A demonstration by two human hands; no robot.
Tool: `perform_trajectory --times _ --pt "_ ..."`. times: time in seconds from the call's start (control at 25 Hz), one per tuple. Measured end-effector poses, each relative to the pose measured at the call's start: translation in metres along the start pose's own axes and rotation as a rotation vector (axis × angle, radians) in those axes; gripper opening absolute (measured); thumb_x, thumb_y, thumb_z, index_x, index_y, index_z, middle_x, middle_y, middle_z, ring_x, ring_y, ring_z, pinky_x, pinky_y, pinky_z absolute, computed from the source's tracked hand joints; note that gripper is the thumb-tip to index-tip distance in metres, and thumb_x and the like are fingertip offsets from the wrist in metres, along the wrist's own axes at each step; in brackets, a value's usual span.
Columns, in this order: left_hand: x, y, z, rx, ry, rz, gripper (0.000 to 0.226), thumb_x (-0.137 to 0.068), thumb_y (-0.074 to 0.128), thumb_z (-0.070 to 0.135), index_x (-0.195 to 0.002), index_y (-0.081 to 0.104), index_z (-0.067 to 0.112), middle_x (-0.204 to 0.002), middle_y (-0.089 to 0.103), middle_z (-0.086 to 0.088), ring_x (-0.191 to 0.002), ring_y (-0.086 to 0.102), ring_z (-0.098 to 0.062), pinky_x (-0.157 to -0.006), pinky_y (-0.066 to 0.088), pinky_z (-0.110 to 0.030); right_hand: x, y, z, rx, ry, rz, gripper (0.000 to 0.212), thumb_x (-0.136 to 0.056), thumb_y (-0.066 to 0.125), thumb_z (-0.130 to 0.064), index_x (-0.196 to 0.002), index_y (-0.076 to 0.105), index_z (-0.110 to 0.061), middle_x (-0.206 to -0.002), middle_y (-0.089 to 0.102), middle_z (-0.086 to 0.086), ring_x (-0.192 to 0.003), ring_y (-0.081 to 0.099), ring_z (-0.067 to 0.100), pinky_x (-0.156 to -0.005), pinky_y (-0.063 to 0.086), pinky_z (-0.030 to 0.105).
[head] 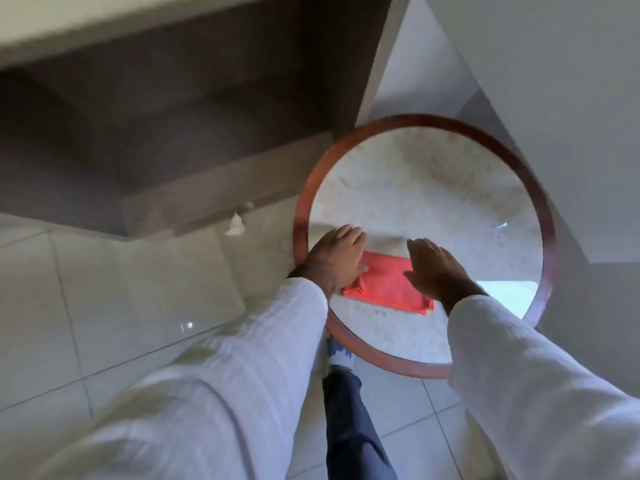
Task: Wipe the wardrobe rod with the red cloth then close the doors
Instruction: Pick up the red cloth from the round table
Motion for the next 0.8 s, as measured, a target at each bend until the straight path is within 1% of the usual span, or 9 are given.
perform_trajectory --times 0.08,0.16,0.28,0.4,0.48,0.52,0.6,0.72,0.8 --pt "-0.013 0.018 0.004 -0.006 -0.031 -0.022 0.046 -0.101 0.062 0.036 -0.137 0.053 0.008 -0.142 0.056 -0.011 -0.138 0.049 -0.031 -0.114 0.045 -0.043 -0.007 0.017 0.006 0.03 0.049 0.025 0.052 -0.099 0.065 -0.024 -0.147 0.049 -0.013 -0.146 0.055 0.012 -0.142 0.049 0.032 -0.126 0.033 0.047" --pt "-0.014 0.031 0.004 0.013 -0.076 -0.045 0.032 -0.101 0.062 0.026 -0.127 0.061 0.009 -0.132 0.06 -0.011 -0.128 0.055 -0.032 -0.104 0.052 -0.043 -0.006 0.031 0.011 0.008 0.115 0.059 0.037 -0.101 0.058 -0.016 -0.137 0.059 -0.017 -0.133 0.061 0.012 -0.132 0.055 0.035 -0.124 0.032 0.053" --pt "-0.006 0.033 -0.008 0.28 -0.206 -0.125 0.024 -0.093 0.069 0.019 -0.113 0.072 0.006 -0.123 0.067 -0.014 -0.116 0.064 -0.034 -0.095 0.058 -0.038 0.0 0.025 0.003 -0.05 0.121 0.087 0.025 -0.103 0.053 -0.022 -0.122 0.067 -0.012 -0.119 0.064 0.016 -0.116 0.062 0.039 -0.106 0.046 0.047" --pt "0.012 0.012 -0.03 0.589 -0.341 -0.157 0.015 -0.083 0.073 0.014 -0.098 0.071 0.013 -0.106 0.072 -0.007 -0.1 0.068 -0.027 -0.084 0.055 -0.031 0.006 -0.002 -0.015 -0.184 0.139 0.0 0.006 -0.099 0.051 -0.021 -0.101 0.051 -0.016 -0.11 0.069 0.018 -0.1 0.068 0.04 -0.078 0.051 0.041" --pt "0.029 -0.03 -0.047 0.676 -0.378 -0.087 0.013 -0.082 0.071 0.012 -0.091 0.064 0.018 -0.092 0.065 0.0 -0.089 0.063 -0.023 -0.074 0.049 -0.028 0.013 -0.041 -0.036 -0.227 0.126 0.01 0.008 -0.097 0.049 -0.02 -0.097 0.042 -0.017 -0.102 0.071 0.017 -0.086 0.066 0.037 -0.071 0.051 0.039" --pt "0.04 -0.057 -0.059 0.688 -0.383 -0.038 0.013 -0.083 0.07 0.011 -0.091 0.063 0.018 -0.091 0.064 0.0 -0.089 0.063 -0.023 -0.073 0.048 -0.027 0.018 -0.067 -0.05 -0.249 0.109 0.042 0.006 -0.097 0.049 -0.02 -0.1 0.045 -0.016 -0.101 0.071 0.017 -0.086 0.066 0.036 -0.073 0.054 0.04" --pt "0.068 -0.121 -0.083 0.658 -0.363 0.058 0.012 -0.087 0.07 0.011 -0.092 0.062 0.019 -0.096 0.066 -0.004 -0.096 0.068 -0.028 -0.075 0.046 -0.027 0.031 -0.127 -0.083 -0.283 0.053 0.108 0.013 -0.1 0.05 -0.019 -0.11 0.055 -0.013 -0.11 0.071 0.019 -0.098 0.069 0.04 -0.083 0.059 0.044" --pt "0.109 -0.229 -0.114 0.54 -0.323 0.251 0.008 -0.088 0.072 0.014 -0.094 0.068 0.017 -0.103 0.073 -0.008 -0.103 0.069 -0.029 -0.079 0.041 -0.025 0.053 -0.223 -0.124 -0.325 -0.059 0.235 0.025 -0.104 0.055 -0.019 -0.126 0.063 -0.008 -0.126 0.071 0.019 -0.115 0.069 0.039 -0.101 0.057 0.046" --pt "0.15 -0.309 -0.136 0.522 -0.319 0.383 0.013 -0.086 0.073 0.011 -0.099 0.072 0.013 -0.104 0.074 -0.008 -0.101 0.067 -0.027 -0.078 0.037 -0.023 0.075 -0.299 -0.157 -0.34 -0.124 0.35 0.026 -0.102 0.057 -0.019 -0.125 0.064 -0.008 -0.126 0.071 0.02 -0.117 0.067 0.041 -0.101 0.055 0.046"
Point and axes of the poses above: each hand's wrist, its own x-axis away from the middle knuckle, its own y-axis out of the palm, z = x × y, the point moved 7 cm from there along -x, towards the middle knuckle
